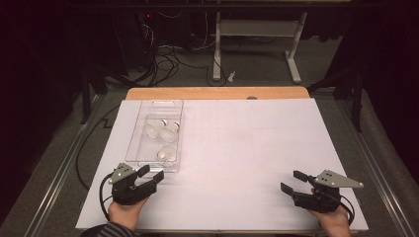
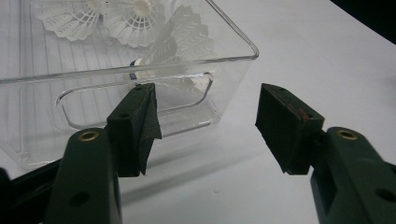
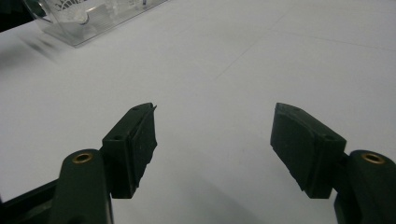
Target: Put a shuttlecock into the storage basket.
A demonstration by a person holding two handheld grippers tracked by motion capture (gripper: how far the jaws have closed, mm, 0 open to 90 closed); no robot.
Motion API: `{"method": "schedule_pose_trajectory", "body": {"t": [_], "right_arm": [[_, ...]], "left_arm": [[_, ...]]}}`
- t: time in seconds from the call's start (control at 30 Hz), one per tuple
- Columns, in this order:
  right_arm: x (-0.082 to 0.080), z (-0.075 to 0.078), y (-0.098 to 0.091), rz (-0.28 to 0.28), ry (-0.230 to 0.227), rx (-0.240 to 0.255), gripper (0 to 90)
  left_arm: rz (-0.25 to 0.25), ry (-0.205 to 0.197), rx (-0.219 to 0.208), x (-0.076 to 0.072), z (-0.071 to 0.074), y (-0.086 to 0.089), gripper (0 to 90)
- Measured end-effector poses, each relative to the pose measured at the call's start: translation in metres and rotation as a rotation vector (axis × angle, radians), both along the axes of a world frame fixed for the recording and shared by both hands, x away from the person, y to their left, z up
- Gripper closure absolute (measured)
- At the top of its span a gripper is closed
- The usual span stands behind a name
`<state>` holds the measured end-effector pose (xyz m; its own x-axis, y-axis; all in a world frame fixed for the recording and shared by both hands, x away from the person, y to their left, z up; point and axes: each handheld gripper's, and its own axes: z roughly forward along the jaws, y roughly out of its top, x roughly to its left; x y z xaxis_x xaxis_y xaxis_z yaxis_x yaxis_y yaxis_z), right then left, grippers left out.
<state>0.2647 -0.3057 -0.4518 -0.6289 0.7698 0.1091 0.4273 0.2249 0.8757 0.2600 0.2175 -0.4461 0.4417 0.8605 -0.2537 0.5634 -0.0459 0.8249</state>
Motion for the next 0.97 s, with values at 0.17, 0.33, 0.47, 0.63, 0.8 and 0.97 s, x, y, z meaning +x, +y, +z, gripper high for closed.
{"method": "schedule_pose_trajectory", "body": {"t": [0.17, 0.33, 0.47, 0.63, 0.8, 0.97], "right_arm": [[0.0004, 0.0000, 0.0004, -0.001, 0.002, 0.000, 31.6], [0.0009, -0.0001, 0.0004, 0.000, 0.001, -0.001, 31.6], [0.0012, -0.0001, 0.0006, 0.001, 0.002, -0.002, 31.6], [0.0019, -0.0002, 0.0010, 0.003, 0.001, -0.002, 31.6], [0.0029, -0.0001, 0.0011, 0.007, 0.001, -0.003, 31.6], [0.0032, -0.0003, 0.0008, 0.006, 0.001, -0.002, 31.6]], "left_arm": [[-0.001, 0.004, 0.001, 0.0002, -0.0004, 0.0002, 39.4], [0.000, 0.004, 0.005, -0.0002, -0.0006, -0.0002, 39.2], [0.001, 0.002, 0.006, -0.0009, -0.0008, -0.0001, 38.9], [0.001, 0.004, 0.007, -0.0014, -0.0009, -0.0001, 38.7], [0.006, 0.001, 0.005, -0.0020, -0.0008, 0.0010, 38.2], [0.010, -0.004, 0.006, -0.0016, -0.0008, 0.0007, 37.6]]}}
